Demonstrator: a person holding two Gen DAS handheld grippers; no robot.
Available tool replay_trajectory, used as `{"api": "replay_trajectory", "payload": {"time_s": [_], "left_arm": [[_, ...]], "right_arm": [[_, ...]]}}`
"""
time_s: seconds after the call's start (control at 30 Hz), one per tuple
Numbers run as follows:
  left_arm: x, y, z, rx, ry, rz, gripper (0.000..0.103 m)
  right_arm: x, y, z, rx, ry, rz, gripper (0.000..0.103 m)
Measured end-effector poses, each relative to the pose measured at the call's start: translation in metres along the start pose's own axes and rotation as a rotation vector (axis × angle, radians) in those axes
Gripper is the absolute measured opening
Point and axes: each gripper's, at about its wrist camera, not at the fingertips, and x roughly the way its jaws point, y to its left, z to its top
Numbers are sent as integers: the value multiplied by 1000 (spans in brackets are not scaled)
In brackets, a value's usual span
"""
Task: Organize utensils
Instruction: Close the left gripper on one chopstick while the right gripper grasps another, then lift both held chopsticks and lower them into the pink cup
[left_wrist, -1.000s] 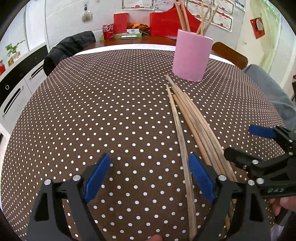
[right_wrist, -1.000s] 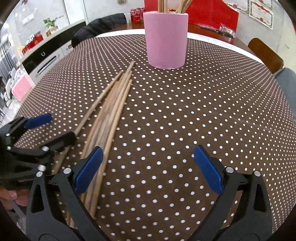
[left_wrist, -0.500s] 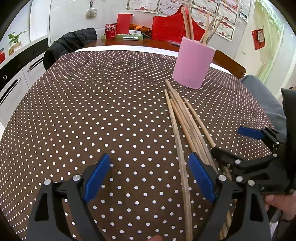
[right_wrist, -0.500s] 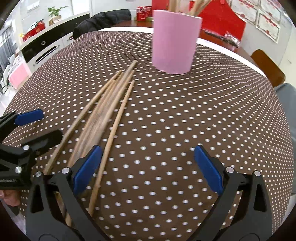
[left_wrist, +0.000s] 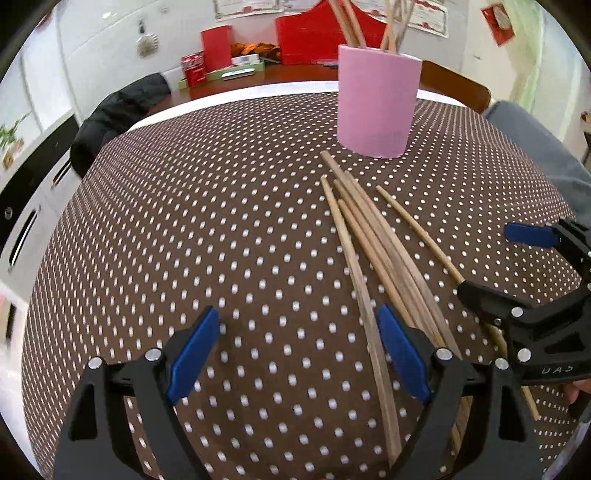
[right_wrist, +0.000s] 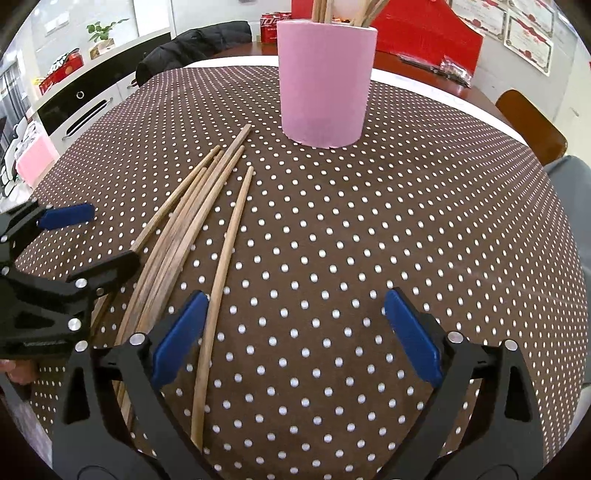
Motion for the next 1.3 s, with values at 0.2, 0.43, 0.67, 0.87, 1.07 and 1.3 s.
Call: {"api": "replay_trajectory", "payload": {"time_s": [0.2,0.43,0.67,0.87,1.07,1.3], "left_arm": [[9,2,16,51,16,-36,85],[11,-5,30,101,19,-122,9],[5,11,25,15,-16,-159,5],[-14,20,22,-55,-94,-156,5],[-6,21,20,-46,-62,-137,5],[12,15,21,24,1,-77,18]], "right_arm": [[10,5,20,-20,-3,15,72],[18,29,38,-90,1,46,20],[13,12,29,16,-33,124,6],[-7,-9,21,109,-106,204,6],[-7,-8,16,74,-66,174,6],[6,7,17,13,18,112,7]]}}
